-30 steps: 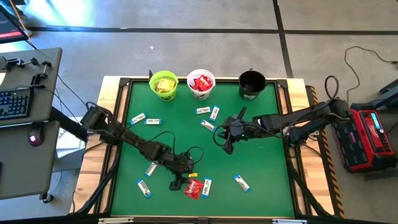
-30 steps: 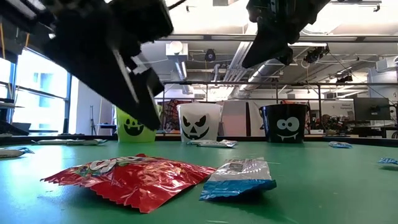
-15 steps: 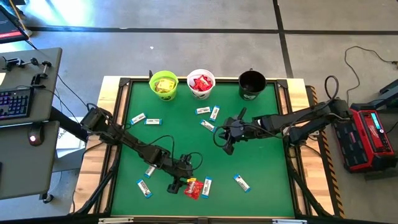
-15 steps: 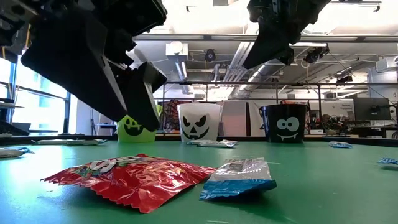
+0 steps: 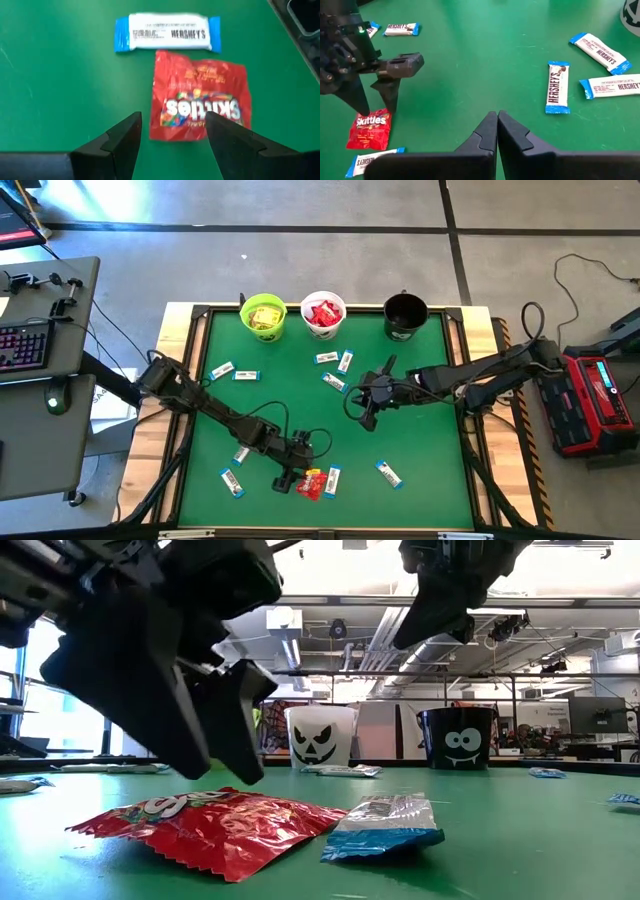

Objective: Sort candy by brand, put in halloween buckets
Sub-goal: Put the red candy into the white bucket

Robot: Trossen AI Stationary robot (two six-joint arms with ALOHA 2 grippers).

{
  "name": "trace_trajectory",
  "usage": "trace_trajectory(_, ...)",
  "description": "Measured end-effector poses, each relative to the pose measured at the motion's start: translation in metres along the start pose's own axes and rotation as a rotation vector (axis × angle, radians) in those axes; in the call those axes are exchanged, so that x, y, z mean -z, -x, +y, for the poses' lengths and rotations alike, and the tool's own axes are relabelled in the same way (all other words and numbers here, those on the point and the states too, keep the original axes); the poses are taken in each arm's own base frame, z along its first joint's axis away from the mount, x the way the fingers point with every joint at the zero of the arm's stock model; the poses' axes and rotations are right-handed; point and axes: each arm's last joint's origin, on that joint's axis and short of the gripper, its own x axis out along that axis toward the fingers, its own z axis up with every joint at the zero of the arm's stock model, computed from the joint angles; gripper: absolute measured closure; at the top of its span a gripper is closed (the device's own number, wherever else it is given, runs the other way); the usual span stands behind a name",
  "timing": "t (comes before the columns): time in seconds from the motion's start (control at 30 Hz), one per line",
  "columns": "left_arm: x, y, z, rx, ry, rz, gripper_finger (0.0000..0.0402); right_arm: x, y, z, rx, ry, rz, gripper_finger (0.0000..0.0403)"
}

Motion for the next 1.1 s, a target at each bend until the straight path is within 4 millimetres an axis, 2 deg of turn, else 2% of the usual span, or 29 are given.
trace_trajectory(0.33, 0.0078, -0.0086, 0.0009, 0.014, -0.016, 0.051, 0.0188, -0.0004, 0.0000, 0.0001, -0.001, -0.002, -0.004, 0.0403)
trace_trajectory(0.47, 0.0079, -0.0087, 0.0010, 0.013, -0.021, 0.052, 0.0202, -0.0003, 0.0000, 0.0002, -0.001, -0.002, -0.004, 0.0403)
trace_trajectory(0.6, 0.0077, -0.0090, 0.0013, 0.008, -0.026, 0.049, 0.0240, -0.0004, 0.0000, 0.0001, 0.001, -0.002, -0.006, 0.0403)
trace_trajectory(0.97, 0.0066, -0.0096, 0.0014, 0.020, -0.076, 0.033, 0.0385, -0.0004, 0.0000, 0.0001, 0.002, -0.006, -0.006, 0.0403)
trace_trajectory(1.1, 0.0065, -0.0095, 0.0023, 0.057, -0.070, 0.037, 0.0399, -0.0005, 0.0000, 0.0001, 0.002, -0.006, -0.006, 0.0403)
